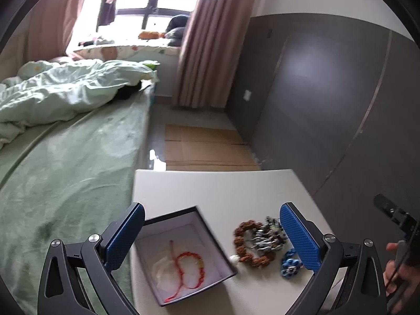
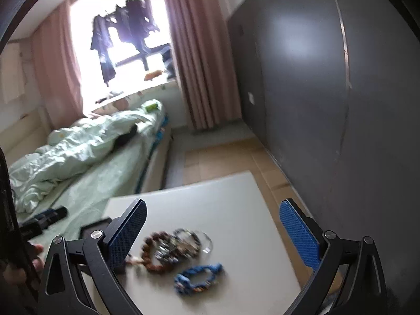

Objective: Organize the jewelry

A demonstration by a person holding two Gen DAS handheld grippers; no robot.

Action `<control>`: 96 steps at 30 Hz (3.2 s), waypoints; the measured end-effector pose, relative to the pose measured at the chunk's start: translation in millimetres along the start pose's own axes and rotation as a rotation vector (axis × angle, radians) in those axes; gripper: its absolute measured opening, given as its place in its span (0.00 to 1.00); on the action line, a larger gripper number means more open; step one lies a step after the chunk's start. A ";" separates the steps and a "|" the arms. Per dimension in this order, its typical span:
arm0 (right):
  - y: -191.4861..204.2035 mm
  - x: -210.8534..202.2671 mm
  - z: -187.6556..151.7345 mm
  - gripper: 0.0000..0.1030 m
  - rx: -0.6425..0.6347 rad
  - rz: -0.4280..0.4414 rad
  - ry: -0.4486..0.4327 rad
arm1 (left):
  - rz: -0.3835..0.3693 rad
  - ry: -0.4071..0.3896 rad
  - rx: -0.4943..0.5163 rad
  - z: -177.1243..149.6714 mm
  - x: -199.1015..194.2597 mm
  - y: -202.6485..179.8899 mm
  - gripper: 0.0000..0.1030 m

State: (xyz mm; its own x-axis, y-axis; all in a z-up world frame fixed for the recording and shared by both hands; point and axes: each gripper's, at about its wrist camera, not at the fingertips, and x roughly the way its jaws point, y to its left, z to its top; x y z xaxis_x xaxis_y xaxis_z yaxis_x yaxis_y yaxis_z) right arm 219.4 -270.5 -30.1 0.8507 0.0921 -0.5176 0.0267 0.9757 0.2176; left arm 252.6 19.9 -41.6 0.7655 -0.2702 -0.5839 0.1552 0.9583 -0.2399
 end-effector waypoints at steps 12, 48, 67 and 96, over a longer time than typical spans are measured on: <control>-34.4 9.9 -20.9 0.99 0.070 0.063 0.098 | -0.116 0.071 0.090 -5.8 25.7 -48.9 1.00; -78.8 90.8 -65.3 0.58 0.396 0.221 0.389 | -0.061 0.466 0.075 -43.4 167.1 -103.4 0.39; -52.2 108.6 -78.7 0.52 0.282 0.200 0.479 | -0.058 0.367 0.104 -18.6 123.7 -92.3 0.08; -12.1 135.0 -90.9 0.42 0.108 0.127 0.577 | -0.187 0.262 -0.004 6.4 64.4 -46.5 0.08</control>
State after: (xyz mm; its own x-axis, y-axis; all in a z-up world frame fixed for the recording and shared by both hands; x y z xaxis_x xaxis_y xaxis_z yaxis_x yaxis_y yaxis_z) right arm 286.2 -251.8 -177.8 0.4292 0.3295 -0.8409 0.0218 0.9270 0.3744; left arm 298.7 -41.5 -63.0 0.5372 -0.4570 -0.7089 0.2758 0.8895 -0.3645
